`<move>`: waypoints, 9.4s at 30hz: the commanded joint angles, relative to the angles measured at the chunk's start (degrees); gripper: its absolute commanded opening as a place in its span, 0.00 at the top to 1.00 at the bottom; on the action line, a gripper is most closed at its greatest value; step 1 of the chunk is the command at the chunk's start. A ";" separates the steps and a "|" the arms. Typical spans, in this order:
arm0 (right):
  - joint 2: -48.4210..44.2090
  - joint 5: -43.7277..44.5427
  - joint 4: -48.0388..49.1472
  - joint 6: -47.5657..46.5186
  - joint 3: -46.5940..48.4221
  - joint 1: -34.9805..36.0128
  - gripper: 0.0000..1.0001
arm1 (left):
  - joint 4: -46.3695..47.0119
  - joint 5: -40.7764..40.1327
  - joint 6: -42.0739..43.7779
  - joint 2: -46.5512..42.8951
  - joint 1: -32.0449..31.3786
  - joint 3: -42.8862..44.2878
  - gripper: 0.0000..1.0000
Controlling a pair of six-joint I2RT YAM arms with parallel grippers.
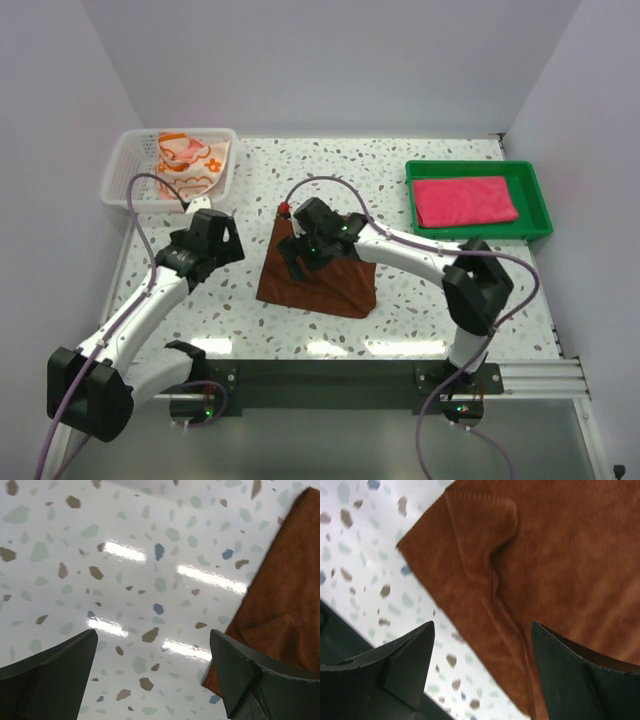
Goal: Fold and stack the towels
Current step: Fold the towel
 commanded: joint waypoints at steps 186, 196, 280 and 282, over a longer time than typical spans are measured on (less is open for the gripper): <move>-2.92 4.87 10.66 4.38 -13.26 -25.07 0.87 | 4.59 17.71 -0.54 18.64 -12.16 4.12 0.46; 5.17 2.93 10.40 -1.06 -10.79 -26.74 0.84 | 7.85 23.33 -9.32 18.66 -14.53 -9.77 0.48; 31.64 -10.34 -28.11 -45.38 37.20 -32.72 1.00 | -5.69 41.26 62.39 59.97 6.64 43.91 1.00; 30.06 -8.85 -25.74 -44.32 37.29 -32.81 1.00 | -4.20 41.09 63.00 58.74 6.64 44.89 1.00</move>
